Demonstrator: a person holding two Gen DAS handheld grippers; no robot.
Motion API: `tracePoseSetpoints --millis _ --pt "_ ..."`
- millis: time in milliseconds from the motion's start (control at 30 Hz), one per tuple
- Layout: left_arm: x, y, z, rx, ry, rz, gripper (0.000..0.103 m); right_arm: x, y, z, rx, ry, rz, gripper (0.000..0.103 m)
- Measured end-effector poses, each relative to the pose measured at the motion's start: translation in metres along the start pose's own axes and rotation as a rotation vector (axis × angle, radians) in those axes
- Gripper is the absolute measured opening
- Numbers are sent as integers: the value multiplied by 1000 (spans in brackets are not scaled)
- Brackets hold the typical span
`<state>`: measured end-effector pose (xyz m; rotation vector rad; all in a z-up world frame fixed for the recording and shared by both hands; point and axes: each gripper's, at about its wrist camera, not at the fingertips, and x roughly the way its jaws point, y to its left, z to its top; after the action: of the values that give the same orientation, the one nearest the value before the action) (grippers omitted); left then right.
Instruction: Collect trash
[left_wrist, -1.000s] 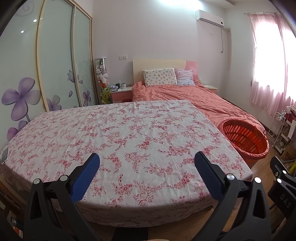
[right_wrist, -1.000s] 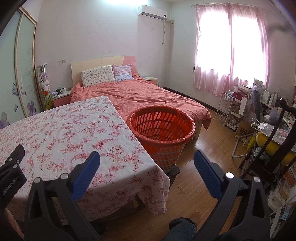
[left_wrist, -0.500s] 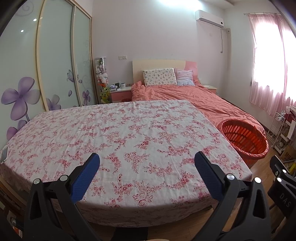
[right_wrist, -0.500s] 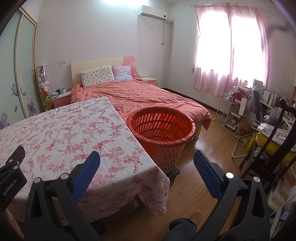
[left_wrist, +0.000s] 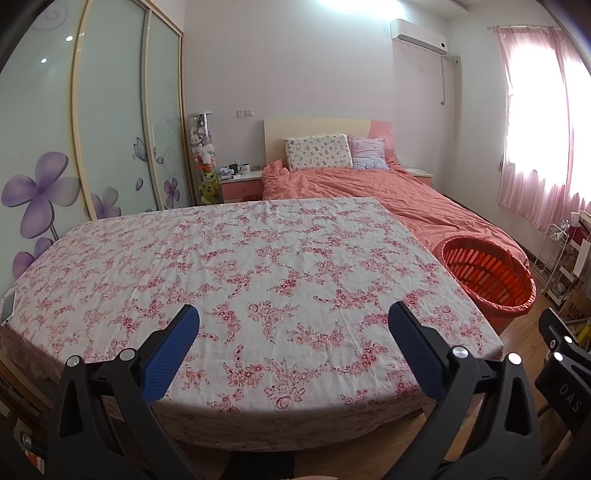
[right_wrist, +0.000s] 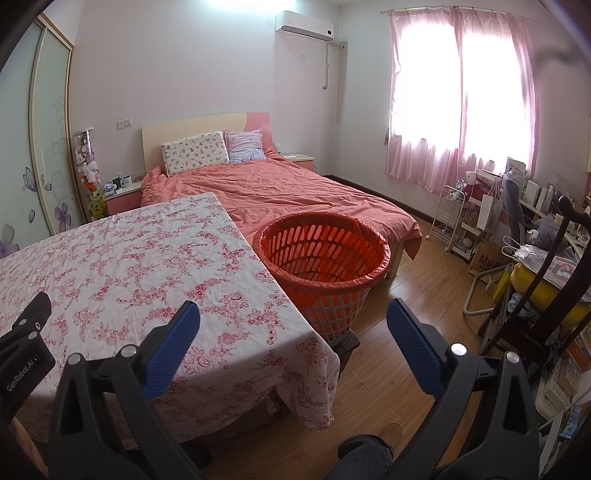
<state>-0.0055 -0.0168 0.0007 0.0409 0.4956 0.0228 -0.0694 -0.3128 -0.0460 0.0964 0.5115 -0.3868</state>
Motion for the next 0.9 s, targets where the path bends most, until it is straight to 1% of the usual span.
tracePoseSetpoints --millis 900 --pt "2 -1 -3 -5 9 -3 101 0 0 0 1 -1 0 99"
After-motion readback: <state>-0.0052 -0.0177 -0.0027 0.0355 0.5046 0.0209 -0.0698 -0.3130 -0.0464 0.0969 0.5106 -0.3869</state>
